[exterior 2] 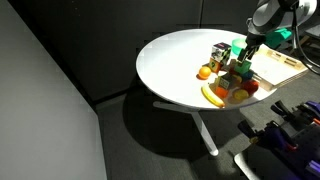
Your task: Put the dark green toy block in the box
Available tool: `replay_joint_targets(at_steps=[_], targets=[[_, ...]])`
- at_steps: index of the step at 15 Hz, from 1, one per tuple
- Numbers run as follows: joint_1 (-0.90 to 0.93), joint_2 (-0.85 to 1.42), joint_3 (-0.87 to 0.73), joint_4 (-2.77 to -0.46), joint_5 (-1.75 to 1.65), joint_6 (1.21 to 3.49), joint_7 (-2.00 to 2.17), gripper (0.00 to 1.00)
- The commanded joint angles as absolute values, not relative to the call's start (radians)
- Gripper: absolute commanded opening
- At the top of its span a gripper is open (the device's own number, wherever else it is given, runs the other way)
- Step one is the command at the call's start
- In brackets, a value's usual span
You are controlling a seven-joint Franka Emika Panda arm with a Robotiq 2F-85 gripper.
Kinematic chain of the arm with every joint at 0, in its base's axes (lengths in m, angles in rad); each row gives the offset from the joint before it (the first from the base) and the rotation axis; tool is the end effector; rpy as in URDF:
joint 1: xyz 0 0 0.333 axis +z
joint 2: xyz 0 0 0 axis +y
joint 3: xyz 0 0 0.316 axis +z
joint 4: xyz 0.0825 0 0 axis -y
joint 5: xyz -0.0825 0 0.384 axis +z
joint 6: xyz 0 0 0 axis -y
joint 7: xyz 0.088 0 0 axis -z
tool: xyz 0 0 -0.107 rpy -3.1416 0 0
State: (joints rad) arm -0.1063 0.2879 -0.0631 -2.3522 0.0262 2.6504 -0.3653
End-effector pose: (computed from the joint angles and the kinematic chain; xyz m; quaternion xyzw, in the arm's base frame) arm 0.5073 -0.0884 0.2097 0.9961 0.0877 0.0046 0.0041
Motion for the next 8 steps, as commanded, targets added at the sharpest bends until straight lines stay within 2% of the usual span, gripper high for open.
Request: replay_joint_targets(at_steps=[1, 2, 5, 8], targets=[[-0.127, 0.303, -0.048, -2.334, 0.009, 2.66, -0.368, 0.64], [-0.128, 0.304, -0.047, -2.334, 0.01, 2.659, -0.369, 0.54], [-0.129, 0.302, -0.043, -2.332, 0.013, 2.658, -0.372, 0.32], [-0.131, 0.303, -0.042, -2.331, 0.016, 2.657, -0.376, 0.28]])
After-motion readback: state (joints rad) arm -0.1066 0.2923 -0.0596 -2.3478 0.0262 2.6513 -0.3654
